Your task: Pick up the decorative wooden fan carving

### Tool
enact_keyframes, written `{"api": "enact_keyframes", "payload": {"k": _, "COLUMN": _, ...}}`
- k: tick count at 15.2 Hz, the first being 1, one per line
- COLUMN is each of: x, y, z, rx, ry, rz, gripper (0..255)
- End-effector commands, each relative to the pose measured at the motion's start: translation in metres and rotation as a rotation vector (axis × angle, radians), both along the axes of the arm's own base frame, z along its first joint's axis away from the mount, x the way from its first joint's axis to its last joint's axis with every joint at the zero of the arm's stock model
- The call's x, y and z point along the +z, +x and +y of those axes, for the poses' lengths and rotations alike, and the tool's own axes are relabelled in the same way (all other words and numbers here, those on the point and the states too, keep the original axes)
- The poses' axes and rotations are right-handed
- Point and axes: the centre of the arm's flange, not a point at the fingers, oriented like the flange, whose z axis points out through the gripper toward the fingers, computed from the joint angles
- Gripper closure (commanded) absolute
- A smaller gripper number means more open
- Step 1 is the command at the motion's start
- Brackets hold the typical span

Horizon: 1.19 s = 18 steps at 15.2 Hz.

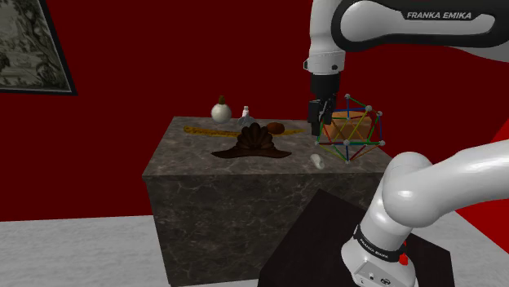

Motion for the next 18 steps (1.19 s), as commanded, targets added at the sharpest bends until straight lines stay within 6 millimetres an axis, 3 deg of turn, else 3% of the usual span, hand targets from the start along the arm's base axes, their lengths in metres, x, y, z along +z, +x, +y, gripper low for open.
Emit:
{"api": "enact_keyframes", "payload": {"k": 1, "x": 0.000, "y": 0.000, "z": 0.000, "rx": 0.000, "ry": 0.000, "rz": 0.000, "gripper": 0}}
{"api": "enact_keyframes", "payload": {"k": 18, "x": -0.081, "y": 0.169, "z": -0.134, "rx": 0.187, "ry": 0.129, "rz": -0.013, "gripper": 0}}
